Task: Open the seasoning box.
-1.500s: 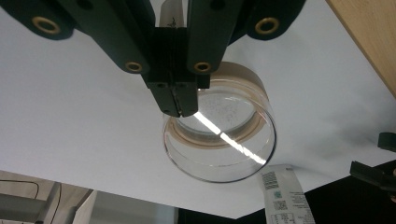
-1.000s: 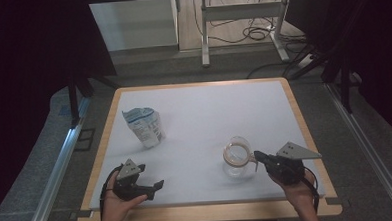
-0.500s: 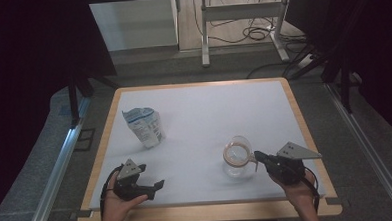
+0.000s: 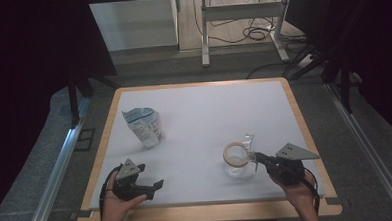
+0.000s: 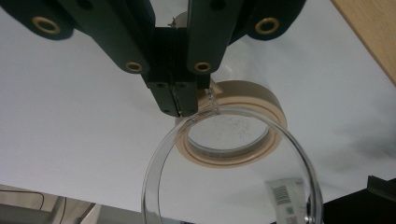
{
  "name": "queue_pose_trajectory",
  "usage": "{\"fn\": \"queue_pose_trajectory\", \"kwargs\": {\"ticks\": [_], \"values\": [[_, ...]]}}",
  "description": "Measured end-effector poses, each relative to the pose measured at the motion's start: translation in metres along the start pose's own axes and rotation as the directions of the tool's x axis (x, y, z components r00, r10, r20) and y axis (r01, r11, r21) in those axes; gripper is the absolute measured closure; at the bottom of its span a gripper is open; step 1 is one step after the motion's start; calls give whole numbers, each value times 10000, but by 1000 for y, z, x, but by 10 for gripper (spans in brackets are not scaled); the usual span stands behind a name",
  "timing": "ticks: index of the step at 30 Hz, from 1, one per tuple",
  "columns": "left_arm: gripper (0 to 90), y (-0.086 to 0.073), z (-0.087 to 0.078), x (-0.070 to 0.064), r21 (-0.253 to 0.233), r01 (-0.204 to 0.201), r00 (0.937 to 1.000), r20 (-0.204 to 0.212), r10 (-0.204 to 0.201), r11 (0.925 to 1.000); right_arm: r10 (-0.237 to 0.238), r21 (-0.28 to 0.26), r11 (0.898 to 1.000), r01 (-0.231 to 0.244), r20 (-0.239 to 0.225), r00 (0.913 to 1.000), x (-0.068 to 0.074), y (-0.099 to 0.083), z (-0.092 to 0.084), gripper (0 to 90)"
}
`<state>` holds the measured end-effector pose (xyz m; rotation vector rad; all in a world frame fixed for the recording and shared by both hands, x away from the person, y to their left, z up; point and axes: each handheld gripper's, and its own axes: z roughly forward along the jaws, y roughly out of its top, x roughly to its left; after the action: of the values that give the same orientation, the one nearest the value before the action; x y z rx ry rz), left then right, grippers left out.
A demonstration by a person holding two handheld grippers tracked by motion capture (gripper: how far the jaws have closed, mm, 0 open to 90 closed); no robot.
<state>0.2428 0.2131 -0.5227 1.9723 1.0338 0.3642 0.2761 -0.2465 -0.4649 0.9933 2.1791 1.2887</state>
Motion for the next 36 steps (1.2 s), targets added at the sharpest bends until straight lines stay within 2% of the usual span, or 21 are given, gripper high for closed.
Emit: {"fn": "queue_pose_trajectory", "kwargs": {"ticks": [17, 29, 31, 32, 33, 34, 35, 36], "values": [[97, 0, 0, -1, -43, -20, 10000, 14, 20, 10000, 94, 5, 10000, -94, -157, 9998, 2, -1, -2, 899], [135, 2, 1, -4, -132, 17, 10000, -18, -17, 9999, 182, -7, 9998, -182, -187, 9997, 0, -3, -2, 899], [179, 6, 1, -8, -319, -73, 9999, 102, 76, 9995, 217, -3, 9998, -217, -200, 9996, -1, -3, -2, 899], [203, 11, 2, -12, -448, -144, 9996, 256, 155, 9989, 294, -66, 9995, -296, -261, 9992, -2, -4, -2, 900], [218, 22, 7, -22, -631, -368, 9981, 464, 398, 9973, 315, -69, 9995, -318, -284, 9991, -2, -4, -1, 900], [225, 22, 7, -22, -631, -368, 9981, 464, 398, 9973, 315, -69, 9995, -318, -284, 9991, -2, -4, -1, 900], [225, 32, 11, -29, -744, -642, 9960, 580, 686, 9952, 300, -71, 9995, -303, -278, 9992, -3, -4, -1, 900], [242, 50, 18, -43, -1050, -938, 9912, 839, 1028, 9900, 236, -67, 9997, -238, -259, 9994, -2, -3, -1, 900]]}}
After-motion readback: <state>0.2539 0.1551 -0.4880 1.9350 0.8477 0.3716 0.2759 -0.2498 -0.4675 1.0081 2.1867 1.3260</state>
